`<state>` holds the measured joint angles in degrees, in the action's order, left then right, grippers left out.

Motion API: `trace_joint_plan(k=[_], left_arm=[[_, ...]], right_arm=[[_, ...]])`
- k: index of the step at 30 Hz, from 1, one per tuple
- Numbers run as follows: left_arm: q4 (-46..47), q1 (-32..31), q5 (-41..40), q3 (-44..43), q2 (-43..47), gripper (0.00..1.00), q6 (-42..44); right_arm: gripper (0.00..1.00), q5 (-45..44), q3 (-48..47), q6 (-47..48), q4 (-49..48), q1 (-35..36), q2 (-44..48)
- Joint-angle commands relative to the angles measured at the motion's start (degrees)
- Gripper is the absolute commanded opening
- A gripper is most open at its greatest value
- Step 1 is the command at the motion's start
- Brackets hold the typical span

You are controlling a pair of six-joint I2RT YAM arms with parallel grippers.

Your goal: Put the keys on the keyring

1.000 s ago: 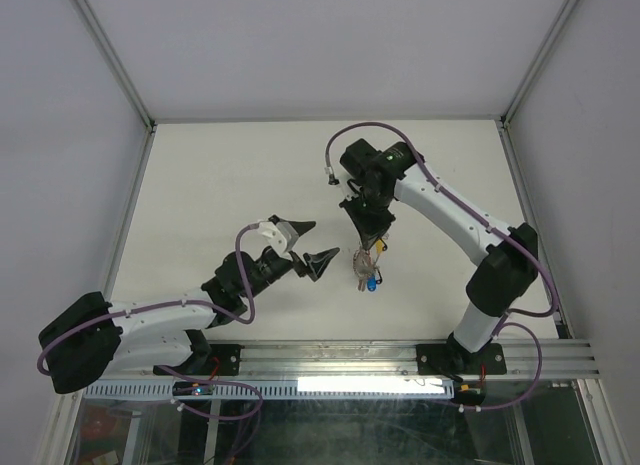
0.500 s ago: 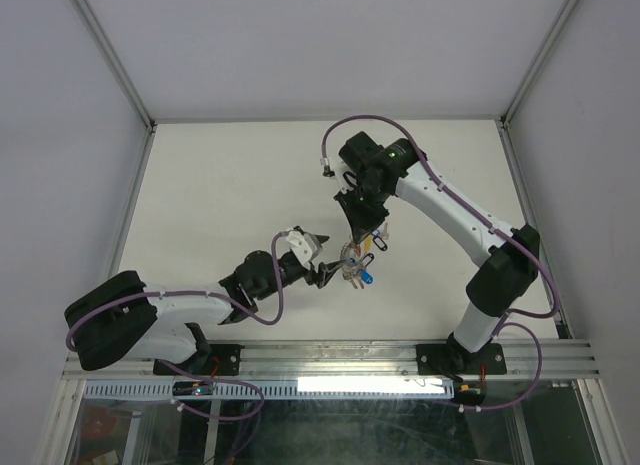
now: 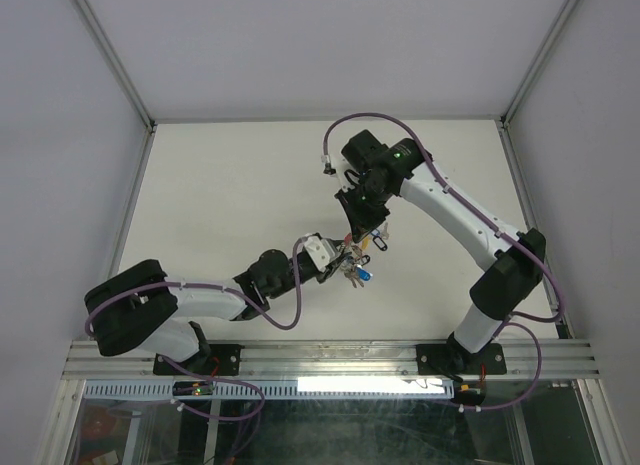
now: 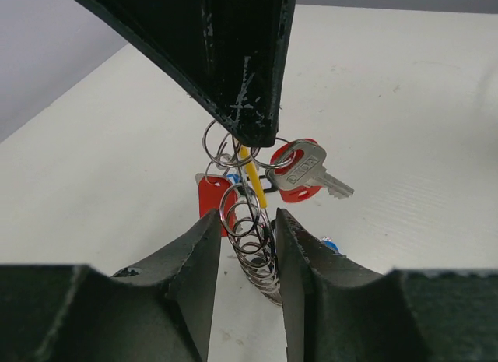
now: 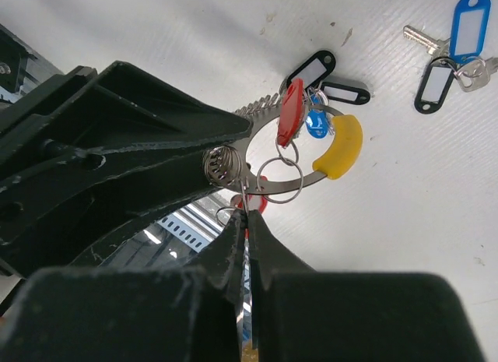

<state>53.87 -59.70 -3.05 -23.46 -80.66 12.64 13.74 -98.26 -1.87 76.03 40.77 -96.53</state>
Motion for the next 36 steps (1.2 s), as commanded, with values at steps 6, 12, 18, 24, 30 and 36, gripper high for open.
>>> trace_joint_plan(k=[6,12,18,24,30,36], left_arm=[[2.9,-1.0,-6.1,-3.4,-2.7,0.07,4.9],[5.1,-1.0,-12.9,-2.9,-2.0,0.0,6.8],[6.7,-1.4,-16.0,-2.2,-1.3,0.0,8.6],[7.3,-1.6,-16.3,-1.9,-1.4,0.08,8.4],[7.8,-1.6,-14.8,-1.1,-2.0,0.27,6.4],[9.3,-2.0,-13.4,0.4,-2.3,0.4,5.1]], right_arm=[[0.0,1.8,0.0,-0.6,-1.7,-0.2,4.0],[0.0,1.5,2.2,-0.5,-1.8,-0.2,4.9],[0.0,1.3,4.1,-0.6,-2.2,-0.1,5.3],[0.0,2.7,6.3,-0.7,-3.8,-0.2,4.9],[0.0,3.2,7.4,-0.4,-4.5,-0.2,4.2],[0.0,2.7,8.4,-0.5,-4.7,-0.3,4.3]])
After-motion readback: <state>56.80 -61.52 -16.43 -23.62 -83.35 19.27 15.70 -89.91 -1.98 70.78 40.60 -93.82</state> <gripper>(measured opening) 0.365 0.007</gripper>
